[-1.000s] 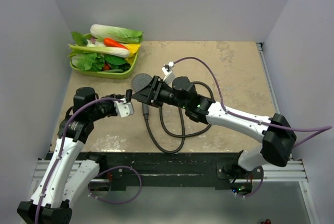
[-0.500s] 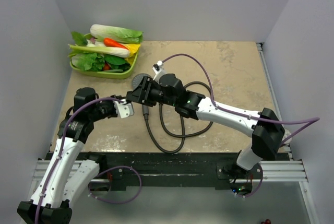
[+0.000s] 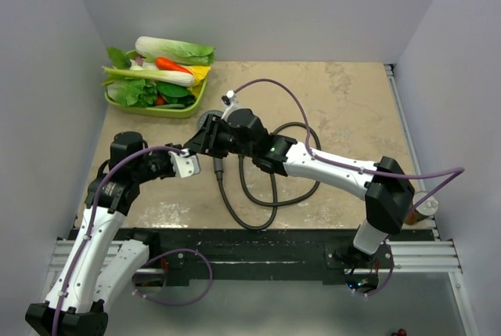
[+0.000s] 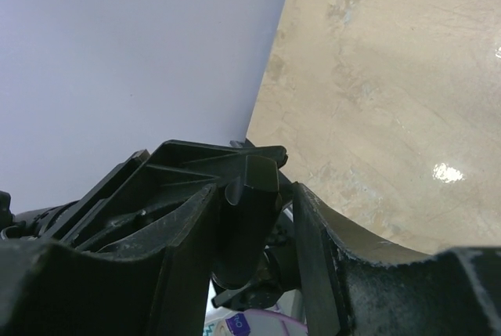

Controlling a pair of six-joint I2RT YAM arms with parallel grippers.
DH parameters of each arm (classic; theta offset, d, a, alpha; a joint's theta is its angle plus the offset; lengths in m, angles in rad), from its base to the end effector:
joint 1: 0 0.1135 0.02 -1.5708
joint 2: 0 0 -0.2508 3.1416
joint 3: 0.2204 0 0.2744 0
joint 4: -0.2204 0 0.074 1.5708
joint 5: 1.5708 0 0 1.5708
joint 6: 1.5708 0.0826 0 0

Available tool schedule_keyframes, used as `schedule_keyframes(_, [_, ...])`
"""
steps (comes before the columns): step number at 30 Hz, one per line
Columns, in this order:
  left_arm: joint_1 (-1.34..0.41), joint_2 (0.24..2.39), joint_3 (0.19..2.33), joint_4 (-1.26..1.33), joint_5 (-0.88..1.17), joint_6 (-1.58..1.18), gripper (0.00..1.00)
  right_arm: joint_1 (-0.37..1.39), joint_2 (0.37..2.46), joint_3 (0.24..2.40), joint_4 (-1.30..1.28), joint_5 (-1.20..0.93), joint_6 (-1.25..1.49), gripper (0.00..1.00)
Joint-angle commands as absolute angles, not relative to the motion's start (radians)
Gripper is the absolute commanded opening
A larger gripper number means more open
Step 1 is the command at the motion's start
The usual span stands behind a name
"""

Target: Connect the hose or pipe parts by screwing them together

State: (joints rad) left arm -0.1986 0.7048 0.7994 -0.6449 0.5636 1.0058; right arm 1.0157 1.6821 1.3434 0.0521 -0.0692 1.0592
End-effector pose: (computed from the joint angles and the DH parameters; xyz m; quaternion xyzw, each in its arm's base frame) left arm 0.1996 -0.0852 0.2858 0.5867 0.6138 -0.0389 0.5267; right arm 0.2430 0.4027 0.2861 -0.0033 0.8006 0.5295 0.2804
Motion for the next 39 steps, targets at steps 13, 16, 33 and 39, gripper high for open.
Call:
schedule_keyframes(13, [-0.206, 0.706, 0.862, -0.540, 0.545, 0.974, 0.22, 1.055, 1.681, 1.332, 0.035, -0.055, 1.081, 0.12])
schedule_keyframes(16, [-0.206, 0.703, 0.880, -0.571, 0.560, 0.974, 0.32, 1.043, 1.652, 1.301, 0.029, -0.049, 1.065, 0.00])
schedule_keyframes(33, [-0.206, 0.676, 0.960, -0.816, 0.819, 0.972, 0.79, 0.922, 1.454, 1.095, 0.150, -0.234, 0.920, 0.00])
schedule_keyframes(39, [-0.206, 0.741, 0.994, -0.968, 0.899, 1.040, 0.79, 0.904, 1.422, 1.031, 0.256, -0.273, 0.949, 0.00])
